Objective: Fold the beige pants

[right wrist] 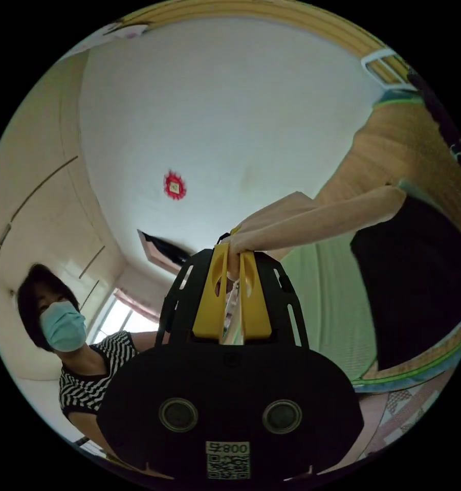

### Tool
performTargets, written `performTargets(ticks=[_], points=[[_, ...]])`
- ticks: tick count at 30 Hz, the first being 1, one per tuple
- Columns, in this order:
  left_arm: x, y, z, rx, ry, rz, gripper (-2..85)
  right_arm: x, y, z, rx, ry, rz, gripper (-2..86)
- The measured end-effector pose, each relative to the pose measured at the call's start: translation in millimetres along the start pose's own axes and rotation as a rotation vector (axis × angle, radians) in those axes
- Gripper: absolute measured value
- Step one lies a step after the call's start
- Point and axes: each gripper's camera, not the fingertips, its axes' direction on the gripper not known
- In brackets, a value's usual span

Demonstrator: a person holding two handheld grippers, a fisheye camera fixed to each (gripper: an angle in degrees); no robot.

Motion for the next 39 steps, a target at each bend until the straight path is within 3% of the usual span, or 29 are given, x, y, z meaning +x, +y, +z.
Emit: performTargets(ticks=[6, 10, 23, 31, 36, 39], points=[[-90, -46, 181, -0.271, -0.055, 0.06, 5.3, 34, 0, -100, 0.129, 0.144, 0.062, 1.2], [-177, -50, 264, -0.447, -0.322, 0.041, 5.4, 109, 42, -101, 0.097, 0.22, 0.28, 1.5], [-332, -80, 374, -0.459, -0.405, 0.065, 6.1, 131, 75, -68, 0.111, 0.244, 0.372, 2.4], [-365, -84, 411, -0.354, -0.553, 0.199, 1.2, 93, 81, -55, 0.159, 0.271, 0.37, 2.7], [-386, -84, 456, -0.373, -0.521, 0.303, 0.4, 53, 91, -46, 0.158, 0.298, 0.337, 0.8], [-409, -81, 489, -0.435, -0.634, 0.362, 0.2, 17, 79, -36, 0.181, 0.396, 0.272, 0.3]])
